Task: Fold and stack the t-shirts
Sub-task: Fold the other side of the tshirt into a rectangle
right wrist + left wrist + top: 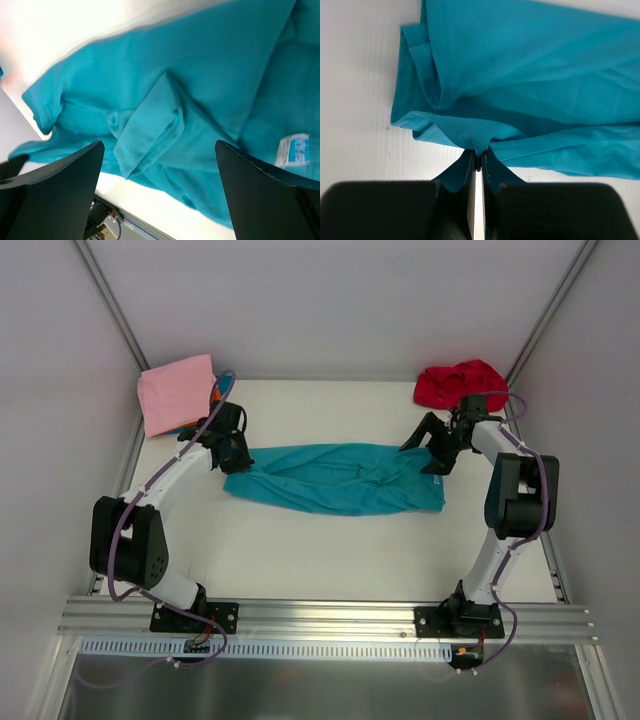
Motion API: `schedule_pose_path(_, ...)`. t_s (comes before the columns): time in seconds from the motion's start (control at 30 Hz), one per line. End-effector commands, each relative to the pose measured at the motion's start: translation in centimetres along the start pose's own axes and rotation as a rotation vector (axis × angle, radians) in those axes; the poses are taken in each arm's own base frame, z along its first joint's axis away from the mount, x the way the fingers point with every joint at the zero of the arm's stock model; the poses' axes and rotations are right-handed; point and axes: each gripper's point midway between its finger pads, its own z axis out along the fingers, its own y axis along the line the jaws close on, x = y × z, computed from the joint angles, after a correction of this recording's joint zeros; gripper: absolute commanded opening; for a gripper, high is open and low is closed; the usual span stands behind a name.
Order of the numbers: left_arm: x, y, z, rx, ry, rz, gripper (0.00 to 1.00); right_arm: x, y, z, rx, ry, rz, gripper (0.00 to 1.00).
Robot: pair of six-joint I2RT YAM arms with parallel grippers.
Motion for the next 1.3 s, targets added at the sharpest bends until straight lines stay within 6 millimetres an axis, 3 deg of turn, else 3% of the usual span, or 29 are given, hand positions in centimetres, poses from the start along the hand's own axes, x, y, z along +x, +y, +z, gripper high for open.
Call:
schedule_pose_path(0.0, -3.0, -0.8, -0.3, -0.010, -0.058, 0.024, 0.00, 0.6, 1.6, -3.2, -0.047, -0.051, -0.056, 1.00)
schedule_pose_path(0.1, -4.0, -1.0, -0.1, -0.018, -0.069, 0.024, 0.00, 2.0, 2.4, -4.2, -0.083, -0.040, -0.076, 0.99)
schedule_pose_path(0.23, -4.9, -0.9, 0.7, -0.029, -0.067, 0.014, 0.00, 3.4, 1.7, -4.7, -0.069, -0.034, -0.087, 1.00)
schedule_pose_path(0.43, -5.7, -0.1, 2.3, -0.060, -0.035, -0.013, 0.00, 4.2, 1.4, -5.2, -0.057, -0.026, -0.105, 0.99)
schedule_pose_path(0.8, -3.8, 3.0, 4.2, -0.134, 0.050, -0.079, 0.02, 5.3, 2.1, -4.5, -0.091, 0.018, -0.116, 1.00)
schedule_pose_path(0.83, -3.5, 3.3, 4.6, -0.139, 0.064, -0.084, 0.27, 5.5, 2.4, -4.4, -0.099, 0.024, -0.121, 1.00)
schedule_pose_path(0.9, -3.2, 3.2, 4.9, -0.134, 0.077, -0.090, 0.62, 6.2, 3.5, -4.2, -0.118, 0.043, -0.150, 0.99)
schedule_pose_path(0.93, -2.9, 3.4, 5.1, -0.140, 0.082, -0.093, 0.98, 6.4, 3.9, -4.2, -0.124, 0.045, -0.165, 1.00)
schedule_pose_path(1.1, -3.1, 3.3, 4.9, -0.118, 0.041, -0.119, 0.99, 8.0, 5.5, -3.8, -0.124, 0.073, -0.220, 0.99)
schedule_pose_path(1.27, -4.1, 2.0, 1.2, -0.005, -0.112, -0.166, 0.99, 9.6, 7.2, -2.9, -0.133, 0.109, -0.265, 0.99)
